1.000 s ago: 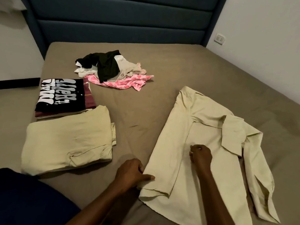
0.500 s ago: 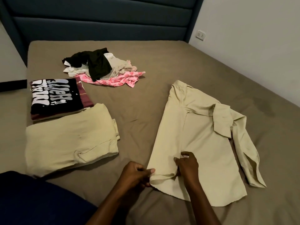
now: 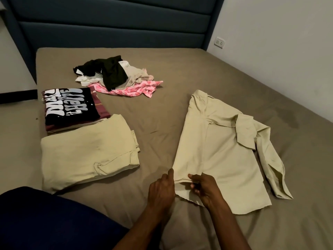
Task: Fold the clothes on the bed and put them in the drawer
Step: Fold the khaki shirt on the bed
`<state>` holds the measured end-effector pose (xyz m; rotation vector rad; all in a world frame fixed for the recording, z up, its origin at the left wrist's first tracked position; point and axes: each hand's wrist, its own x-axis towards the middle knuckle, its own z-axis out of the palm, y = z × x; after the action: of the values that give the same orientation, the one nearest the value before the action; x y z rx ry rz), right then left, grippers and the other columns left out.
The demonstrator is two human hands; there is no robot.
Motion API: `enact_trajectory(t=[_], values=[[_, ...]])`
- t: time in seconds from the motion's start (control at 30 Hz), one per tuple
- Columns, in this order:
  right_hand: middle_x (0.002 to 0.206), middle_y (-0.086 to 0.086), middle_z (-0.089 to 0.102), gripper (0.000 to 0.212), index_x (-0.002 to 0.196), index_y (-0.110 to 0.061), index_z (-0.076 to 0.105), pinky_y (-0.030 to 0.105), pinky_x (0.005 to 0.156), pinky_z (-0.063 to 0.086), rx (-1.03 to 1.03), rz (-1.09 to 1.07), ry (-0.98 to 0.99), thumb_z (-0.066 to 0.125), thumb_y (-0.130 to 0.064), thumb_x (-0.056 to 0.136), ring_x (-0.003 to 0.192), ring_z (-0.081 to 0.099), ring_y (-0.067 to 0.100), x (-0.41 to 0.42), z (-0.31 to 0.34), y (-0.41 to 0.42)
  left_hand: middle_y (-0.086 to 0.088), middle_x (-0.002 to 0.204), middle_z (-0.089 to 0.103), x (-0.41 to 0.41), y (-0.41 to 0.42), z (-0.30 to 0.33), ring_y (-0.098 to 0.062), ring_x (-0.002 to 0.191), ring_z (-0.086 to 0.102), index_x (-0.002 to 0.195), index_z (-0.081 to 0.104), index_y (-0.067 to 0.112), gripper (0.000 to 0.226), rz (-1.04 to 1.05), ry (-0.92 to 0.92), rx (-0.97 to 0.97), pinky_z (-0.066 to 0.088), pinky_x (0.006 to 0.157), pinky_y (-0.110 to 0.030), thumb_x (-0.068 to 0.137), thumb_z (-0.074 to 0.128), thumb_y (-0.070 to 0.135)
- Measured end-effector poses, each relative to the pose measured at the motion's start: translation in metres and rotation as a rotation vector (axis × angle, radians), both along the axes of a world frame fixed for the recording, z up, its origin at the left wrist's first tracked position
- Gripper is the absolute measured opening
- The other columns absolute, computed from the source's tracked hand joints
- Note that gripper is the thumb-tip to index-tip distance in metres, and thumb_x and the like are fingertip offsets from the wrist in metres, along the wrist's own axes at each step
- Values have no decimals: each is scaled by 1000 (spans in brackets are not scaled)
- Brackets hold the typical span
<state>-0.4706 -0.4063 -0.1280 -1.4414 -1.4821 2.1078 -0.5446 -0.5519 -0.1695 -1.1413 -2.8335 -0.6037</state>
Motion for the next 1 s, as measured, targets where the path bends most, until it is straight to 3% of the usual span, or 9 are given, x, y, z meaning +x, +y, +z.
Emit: enact_trajectory(t=[0.17, 0.27, 0.33, 0.4, 0.5, 0.63, 0.73, 0.83, 1.0], values=[[69, 22, 71, 3, 92, 4, 63, 22, 39, 30, 150, 28, -115, 61, 4, 89, 41, 54, 22, 4, 1, -6, 5, 54, 60, 1, -7, -2, -9, 34, 50, 107, 81, 13, 47, -115, 43, -3, 35, 33, -19, 60, 76, 22], [55, 12, 63, 12, 77, 0, 55, 21, 38, 30, 294, 31, -165, 59, 5, 87, 38, 52, 24, 11, -5, -7, 3, 53, 61, 1, -7, -1, -9, 35, 51, 105, 81, 10, 50, -191, -14, -90, 35, 35, -20, 59, 66, 23], [60, 15, 70, 4, 83, 3, 58, 22, 39, 35, 329, 51, -166, 56, 4, 87, 39, 51, 25, 16, -7, -9, -3, 76, 70, 4, -12, 0, -14, 55, 64, 132, 66, 4, 56, -195, -43, -180, 47, 50, -25, 78, 60, 16], [68, 22, 73, 9, 94, 5, 60, 27, 41, 45, 337, 87, -184, 55, 4, 87, 42, 52, 25, 19, -10, -12, -14, 115, 67, 8, -11, -2, -25, 90, 68, 156, 29, -1, 61, -192, -20, -231, 52, 76, -35, 99, 44, 13], [65, 13, 73, 15, 91, -1, 62, 37, 51, 57, 408, 167, -320, 64, -6, 77, 47, 60, 26, 21, -21, -7, -15, 129, 61, 16, -7, 1, -27, 103, 64, 160, 12, 1, 68, -174, -58, -306, 51, 86, -37, 102, 43, 16], [66, -1, 73, 38, 79, -15, 61, 31, 61, 56, 622, 388, -604, 87, -34, 59, 58, 71, 20, 23, -17, 7, -9, 130, 62, 20, -19, 7, -23, 105, 64, 160, 24, 7, 68, -178, -69, -319, 50, 90, -35, 101, 47, 33], [77, -5, 70, 38, 82, -21, 64, 30, 65, 50, 750, 338, -591, 92, -32, 60, 72, 67, 19, 17, -7, 21, 4, 109, 68, 13, -28, 8, -12, 87, 65, 132, 63, 22, 56, -138, -80, 69, 56, 76, -29, 91, 49, 57], [73, -6, 68, 26, 79, -25, 65, 30, 65, 46, 844, 250, -433, 89, -23, 69, 77, 67, 19, 4, -2, 38, 8, 95, 65, -6, -15, 2, -9, 75, 63, 110, 71, 24, 42, -58, -4, 259, 55, 62, -28, 87, 59, 57], [89, -2, 69, 9, 94, -20, 71, 34, 71, 50, 1116, 240, -288, 66, -15, 88, 85, 65, 21, -37, -18, 77, -6, 122, 66, -27, 38, -1, -26, 114, 63, 125, 66, 14, 49, -137, 66, 219, 58, 90, -41, 86, 56, 44]])
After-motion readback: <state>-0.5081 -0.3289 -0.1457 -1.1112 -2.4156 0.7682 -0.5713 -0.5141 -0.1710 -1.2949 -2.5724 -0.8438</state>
